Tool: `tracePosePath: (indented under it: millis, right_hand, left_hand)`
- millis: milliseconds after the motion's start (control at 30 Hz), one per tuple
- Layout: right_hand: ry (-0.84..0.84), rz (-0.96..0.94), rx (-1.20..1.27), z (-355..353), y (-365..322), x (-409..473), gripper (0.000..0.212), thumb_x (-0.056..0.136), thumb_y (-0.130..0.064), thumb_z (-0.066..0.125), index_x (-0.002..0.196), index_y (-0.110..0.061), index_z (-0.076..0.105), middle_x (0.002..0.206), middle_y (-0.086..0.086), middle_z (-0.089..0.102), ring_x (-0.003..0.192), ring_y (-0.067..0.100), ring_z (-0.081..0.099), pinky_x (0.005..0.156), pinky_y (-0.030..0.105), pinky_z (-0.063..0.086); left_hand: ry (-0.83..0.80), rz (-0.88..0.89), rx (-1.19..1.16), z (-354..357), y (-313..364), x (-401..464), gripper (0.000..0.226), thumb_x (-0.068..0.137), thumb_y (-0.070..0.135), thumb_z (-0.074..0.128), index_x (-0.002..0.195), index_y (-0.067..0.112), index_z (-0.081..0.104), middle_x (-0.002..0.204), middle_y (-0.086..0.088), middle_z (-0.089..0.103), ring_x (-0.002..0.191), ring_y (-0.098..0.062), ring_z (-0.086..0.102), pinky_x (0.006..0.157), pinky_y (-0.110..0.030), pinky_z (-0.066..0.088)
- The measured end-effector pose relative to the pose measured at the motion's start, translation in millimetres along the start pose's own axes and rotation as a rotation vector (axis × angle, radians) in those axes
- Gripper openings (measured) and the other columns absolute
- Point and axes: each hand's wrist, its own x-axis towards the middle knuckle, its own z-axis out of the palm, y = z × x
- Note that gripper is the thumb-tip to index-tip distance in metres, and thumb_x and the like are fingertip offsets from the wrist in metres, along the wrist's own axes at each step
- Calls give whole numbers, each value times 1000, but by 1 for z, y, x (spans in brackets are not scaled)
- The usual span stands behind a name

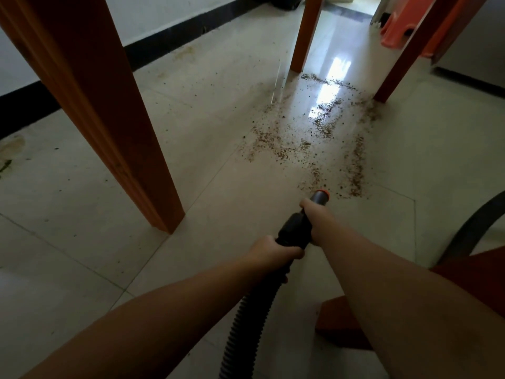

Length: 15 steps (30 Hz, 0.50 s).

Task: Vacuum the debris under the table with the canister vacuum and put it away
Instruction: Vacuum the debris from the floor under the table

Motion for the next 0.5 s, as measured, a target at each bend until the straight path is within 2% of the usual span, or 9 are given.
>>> tracePosePath:
  millis: [267, 400, 500]
  right_hand:
    - [-168, -104, -47, 47, -15, 6, 58, 85, -26, 62, 135, -11, 38, 123, 20, 57, 105, 39, 61, 94, 52, 50]
    - [-182, -110, -61, 56, -28, 8, 59, 87, -29, 60, 138, -12, 37, 124, 19, 55, 107, 38, 59, 94, 51, 50]
    - [-128, -79, -48, 42, -30, 18, 58, 85, -31, 60, 135, -11, 38, 122, 19, 57, 106, 39, 59, 93, 52, 50]
  left_hand:
    - [76, -2, -93, -27, -9, 2, 15, 82, 18, 68, 85, 9, 57, 68, -9, 57, 51, -20, 57, 46, -26, 49]
    - [88, 37, -108, -40, -1, 6, 15, 83, 18, 68, 84, 9, 56, 68, -9, 57, 50, -20, 57, 43, -23, 47]
    - [40, 54, -76, -33, 7, 15, 16, 82, 19, 68, 86, 10, 56, 68, -8, 57, 48, -18, 56, 41, -21, 47]
